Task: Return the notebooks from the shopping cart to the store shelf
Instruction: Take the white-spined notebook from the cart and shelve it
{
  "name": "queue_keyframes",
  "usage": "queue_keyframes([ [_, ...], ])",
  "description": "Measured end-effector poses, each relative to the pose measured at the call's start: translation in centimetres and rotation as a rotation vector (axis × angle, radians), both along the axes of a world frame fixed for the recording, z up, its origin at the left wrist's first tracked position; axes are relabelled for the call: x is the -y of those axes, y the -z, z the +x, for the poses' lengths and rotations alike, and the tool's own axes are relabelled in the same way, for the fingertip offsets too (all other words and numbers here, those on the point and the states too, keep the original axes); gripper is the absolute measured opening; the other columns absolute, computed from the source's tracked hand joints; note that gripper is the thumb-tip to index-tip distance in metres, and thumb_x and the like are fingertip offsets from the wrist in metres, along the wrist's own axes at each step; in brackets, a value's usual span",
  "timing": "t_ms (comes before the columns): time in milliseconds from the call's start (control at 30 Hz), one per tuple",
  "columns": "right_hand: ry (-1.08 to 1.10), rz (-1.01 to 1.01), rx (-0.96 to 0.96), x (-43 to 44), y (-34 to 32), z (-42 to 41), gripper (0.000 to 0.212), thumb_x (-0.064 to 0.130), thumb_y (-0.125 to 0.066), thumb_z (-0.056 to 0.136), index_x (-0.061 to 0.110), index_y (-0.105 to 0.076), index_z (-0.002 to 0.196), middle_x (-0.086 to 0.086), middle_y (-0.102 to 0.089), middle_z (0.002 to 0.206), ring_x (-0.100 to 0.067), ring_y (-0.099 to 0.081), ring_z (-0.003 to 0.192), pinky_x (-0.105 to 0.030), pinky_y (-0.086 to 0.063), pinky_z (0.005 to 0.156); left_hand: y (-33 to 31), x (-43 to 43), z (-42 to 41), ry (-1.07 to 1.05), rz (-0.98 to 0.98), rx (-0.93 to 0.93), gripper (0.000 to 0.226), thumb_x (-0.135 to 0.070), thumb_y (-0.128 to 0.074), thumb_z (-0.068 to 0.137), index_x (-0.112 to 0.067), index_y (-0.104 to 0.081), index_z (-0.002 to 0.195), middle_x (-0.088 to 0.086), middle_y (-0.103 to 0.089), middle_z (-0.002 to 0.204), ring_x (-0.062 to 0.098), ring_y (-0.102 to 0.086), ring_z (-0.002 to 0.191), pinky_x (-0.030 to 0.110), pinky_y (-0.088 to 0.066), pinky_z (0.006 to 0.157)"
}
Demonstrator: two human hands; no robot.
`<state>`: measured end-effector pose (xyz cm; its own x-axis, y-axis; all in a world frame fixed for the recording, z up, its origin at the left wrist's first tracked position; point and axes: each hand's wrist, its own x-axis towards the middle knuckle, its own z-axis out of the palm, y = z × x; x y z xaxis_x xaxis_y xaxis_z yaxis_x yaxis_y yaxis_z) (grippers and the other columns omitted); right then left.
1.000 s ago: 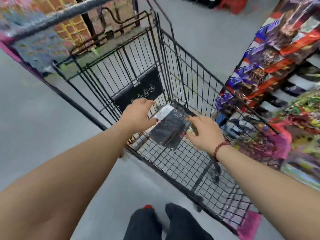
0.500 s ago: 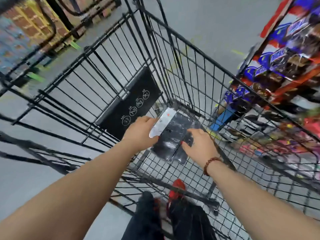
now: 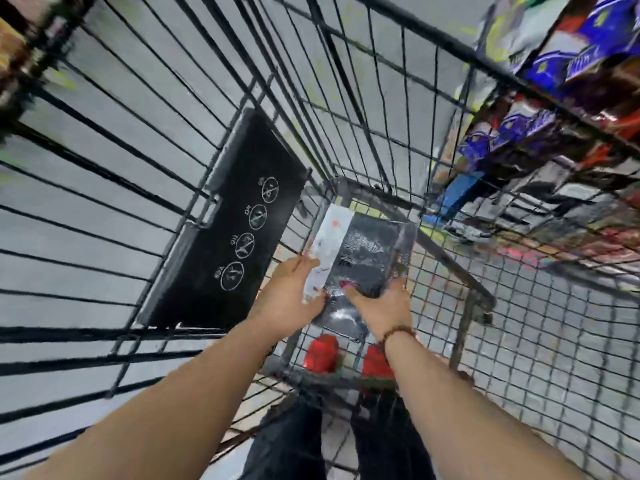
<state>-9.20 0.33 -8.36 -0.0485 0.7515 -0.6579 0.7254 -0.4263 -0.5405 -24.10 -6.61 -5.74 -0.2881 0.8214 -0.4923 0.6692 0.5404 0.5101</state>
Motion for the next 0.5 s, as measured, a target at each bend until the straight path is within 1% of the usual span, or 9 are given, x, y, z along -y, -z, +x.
queue_keyframes([
  [67,0.031,-0.018,0.062,0.2,1.1,-0.8,0.092,0.059,-0.075,0.064,0.004,-0.04,0.129,-0.014,-0.058,0.124,-0.031,-0.058,0.11,-0.037,-0.051,0.085,0.8,0.1,-0.3,0.006,0.022,0.015,0.059,-0.028,-0.06,0.087,-0.022,-0.037,0.141,-0.002,-0.036,0.142,0.015,-0.034,0.131,0.021,-0.029,0.099],
  [100,0.045,-0.018,0.078,0.2,1.4,-1.0,0.096,0.061,-0.074,0.062,0.004,-0.039,0.132,-0.014,-0.056,0.127,-0.032,-0.057,0.112,-0.037,-0.05,0.087,1.2,0.1,-0.5,0.013,0.033,0.019,0.059,-0.027,-0.06,0.086,-0.021,-0.038,0.14,-0.002,-0.037,0.14,0.015,-0.036,0.129,0.021,-0.03,0.099],
  [133,0.059,-0.02,0.075,0.2,1.8,-1.1,0.095,0.061,-0.075,0.062,0.005,-0.04,0.131,-0.012,-0.057,0.128,-0.031,-0.058,0.112,-0.035,-0.05,0.085,1.7,0.1,-0.7,0.009,0.04,0.026,0.059,-0.027,-0.061,0.085,-0.021,-0.039,0.14,-0.003,-0.038,0.138,0.014,-0.038,0.127,0.021,-0.031,0.098],
  [200,0.066,-0.019,0.024,-0.1,2.2,-0.7,0.072,0.051,-0.077,0.068,0.008,-0.047,0.118,-0.008,-0.062,0.115,-0.027,-0.06,0.103,-0.026,-0.044,0.076,2.5,0.2,-0.9,-0.039,0.063,0.066,0.059,-0.024,-0.063,0.084,-0.021,-0.041,0.139,-0.004,-0.04,0.137,0.01,-0.041,0.122,0.017,-0.029,0.098],
  [267,0.065,0.001,-0.032,-0.5,2.5,0.2,0.047,0.038,-0.078,0.072,0.015,-0.049,0.101,-0.003,-0.06,0.099,-0.021,-0.058,0.089,-0.023,-0.04,0.072,3.0,0.2,-0.8,-0.083,0.096,0.087,0.058,-0.023,-0.066,0.085,-0.019,-0.043,0.138,-0.004,-0.042,0.136,0.007,-0.04,0.122,0.013,-0.024,0.099],
  [333,0.103,0.019,-0.097,-0.6,3.2,1.4,0.042,0.031,-0.079,0.072,0.017,-0.049,0.097,0.001,-0.061,0.096,-0.019,-0.06,0.088,-0.026,-0.047,0.075,3.4,0.2,-0.6,-0.13,0.132,0.108,0.056,-0.021,-0.067,0.085,-0.016,-0.046,0.136,-0.004,-0.044,0.133,0.007,-0.039,0.122,0.011,-0.021,0.1],
  [400,0.165,0.0,-0.138,-0.4,3.7,2.8,0.041,0.026,-0.08,0.072,0.015,-0.051,0.099,-0.002,-0.066,0.096,-0.022,-0.064,0.088,-0.031,-0.052,0.077,3.8,0.4,-0.3,-0.194,0.137,0.144,0.053,-0.023,-0.068,0.084,-0.015,-0.049,0.133,-0.006,-0.046,0.13,0.005,-0.04,0.119,0.013,-0.024,0.101],
  [467,0.247,-0.037,-0.215,-0.1,3.6,4.2,0.033,0.021,-0.077,0.075,0.017,-0.053,0.097,-0.006,-0.069,0.098,-0.023,-0.066,0.086,-0.036,-0.055,0.077,4.4,0.6,-0.1,-0.256,0.132,0.209,0.05,-0.03,-0.067,0.084,-0.019,-0.052,0.131,-0.007,-0.051,0.131,0.007,-0.046,0.119,0.024,-0.034,0.105],
  [500,0.293,-0.06,-0.27,0.0,3.4,4.9,0.031,0.018,-0.075,0.077,0.018,-0.054,0.099,-0.007,-0.069,0.099,-0.023,-0.067,0.087,-0.039,-0.055,0.081,4.6,0.8,0.2,-0.3,0.128,0.25,0.05,-0.032,-0.067,0.084,-0.02,-0.052,0.131,-0.007,-0.053,0.13,0.008,-0.048,0.118,0.03,-0.038,0.105],
])
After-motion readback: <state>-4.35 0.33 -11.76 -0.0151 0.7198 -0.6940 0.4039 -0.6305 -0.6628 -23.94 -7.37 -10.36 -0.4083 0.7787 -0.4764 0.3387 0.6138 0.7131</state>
